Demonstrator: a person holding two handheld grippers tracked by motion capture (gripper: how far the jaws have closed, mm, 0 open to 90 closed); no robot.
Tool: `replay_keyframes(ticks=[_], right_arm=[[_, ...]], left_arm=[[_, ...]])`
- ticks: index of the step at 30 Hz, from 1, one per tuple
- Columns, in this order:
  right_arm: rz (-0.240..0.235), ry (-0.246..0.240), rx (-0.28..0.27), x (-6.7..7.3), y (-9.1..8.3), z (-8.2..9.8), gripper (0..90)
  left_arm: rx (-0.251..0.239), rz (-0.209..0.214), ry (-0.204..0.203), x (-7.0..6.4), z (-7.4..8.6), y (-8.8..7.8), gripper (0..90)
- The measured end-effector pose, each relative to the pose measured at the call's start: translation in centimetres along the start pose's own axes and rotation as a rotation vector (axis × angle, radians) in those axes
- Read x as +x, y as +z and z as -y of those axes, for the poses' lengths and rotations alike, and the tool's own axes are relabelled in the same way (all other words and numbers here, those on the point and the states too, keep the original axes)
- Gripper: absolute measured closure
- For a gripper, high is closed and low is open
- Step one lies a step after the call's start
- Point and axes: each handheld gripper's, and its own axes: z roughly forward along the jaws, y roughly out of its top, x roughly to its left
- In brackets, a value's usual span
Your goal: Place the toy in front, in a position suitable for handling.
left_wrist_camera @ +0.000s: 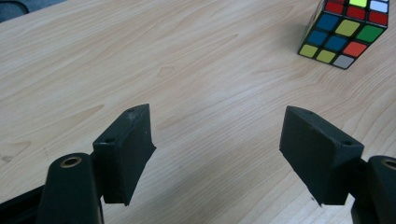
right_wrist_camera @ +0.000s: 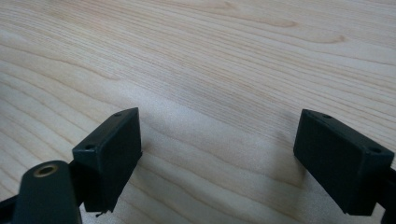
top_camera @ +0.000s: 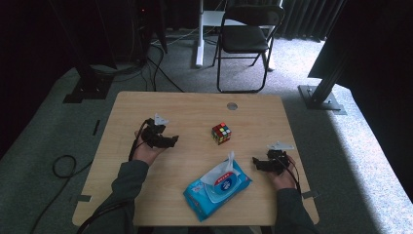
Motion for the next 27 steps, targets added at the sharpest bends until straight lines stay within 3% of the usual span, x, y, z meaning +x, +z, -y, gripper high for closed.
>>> replay_keyframes(ticks=[27], right_arm=[[-0.001, -0.001, 0.000, 0.0, 0.1, -0.1, 14.8]], left_arm=[[-0.016, 0.037, 0.048, -1.9, -3.0, 1.5, 25.5]])
